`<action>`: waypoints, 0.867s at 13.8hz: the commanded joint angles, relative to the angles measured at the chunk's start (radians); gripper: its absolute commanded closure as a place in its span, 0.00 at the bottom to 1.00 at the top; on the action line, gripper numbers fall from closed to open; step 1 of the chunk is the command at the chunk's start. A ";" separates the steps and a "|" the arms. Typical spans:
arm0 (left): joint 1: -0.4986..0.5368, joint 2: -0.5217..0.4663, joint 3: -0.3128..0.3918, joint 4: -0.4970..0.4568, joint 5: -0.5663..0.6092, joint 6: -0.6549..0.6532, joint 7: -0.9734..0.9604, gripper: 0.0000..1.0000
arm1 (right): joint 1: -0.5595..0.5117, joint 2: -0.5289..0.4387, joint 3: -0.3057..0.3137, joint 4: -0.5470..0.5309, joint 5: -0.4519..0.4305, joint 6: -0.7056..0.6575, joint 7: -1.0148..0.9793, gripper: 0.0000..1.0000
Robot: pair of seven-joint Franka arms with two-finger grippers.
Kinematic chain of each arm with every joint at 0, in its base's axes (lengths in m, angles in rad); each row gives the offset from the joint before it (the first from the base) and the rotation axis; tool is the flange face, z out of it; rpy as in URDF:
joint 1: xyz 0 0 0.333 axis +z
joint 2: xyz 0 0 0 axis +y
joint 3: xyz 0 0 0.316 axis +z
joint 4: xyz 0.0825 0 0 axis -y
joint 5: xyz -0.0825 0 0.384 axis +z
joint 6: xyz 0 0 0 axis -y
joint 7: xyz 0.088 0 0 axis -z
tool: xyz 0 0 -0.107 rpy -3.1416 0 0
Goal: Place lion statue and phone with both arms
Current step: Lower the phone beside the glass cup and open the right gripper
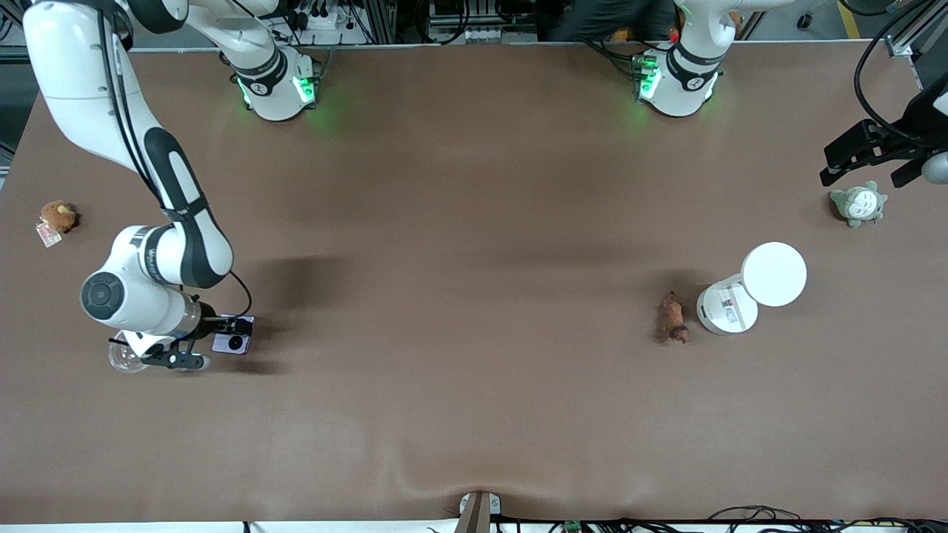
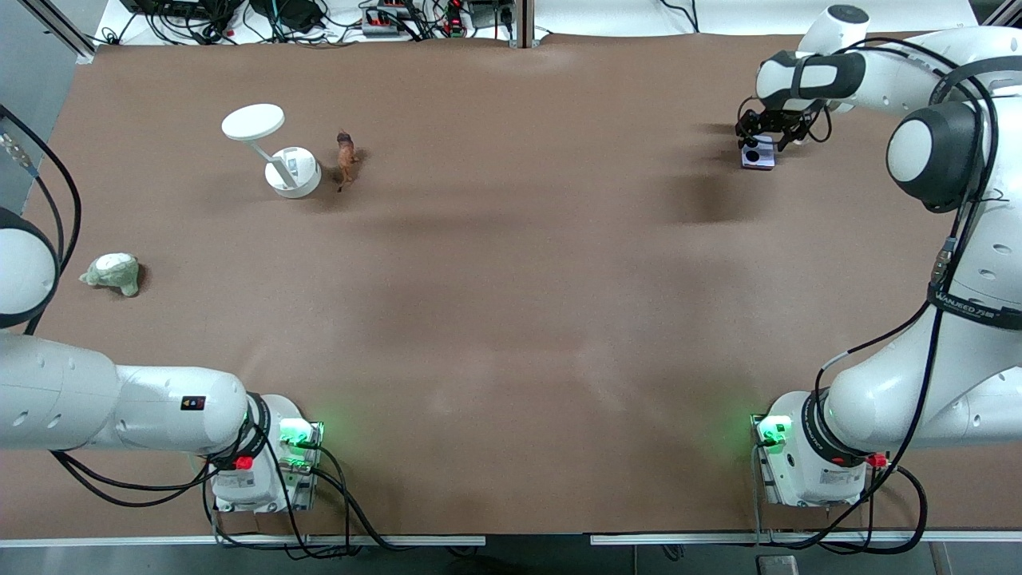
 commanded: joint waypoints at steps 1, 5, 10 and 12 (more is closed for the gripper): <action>0.002 0.010 0.002 0.006 0.000 -0.013 0.019 0.00 | -0.007 -0.086 0.008 0.001 0.001 -0.093 -0.008 0.00; 0.000 0.008 -0.002 0.002 0.000 -0.019 0.008 0.00 | -0.010 -0.218 0.008 0.006 0.001 -0.228 -0.002 0.00; -0.012 0.013 -0.002 0.006 0.000 -0.019 -0.009 0.00 | -0.037 -0.398 -0.004 0.097 0.001 -0.464 -0.008 0.00; -0.014 0.019 -0.004 0.006 0.000 -0.019 -0.023 0.00 | -0.073 -0.444 -0.015 0.185 0.001 -0.603 -0.028 0.00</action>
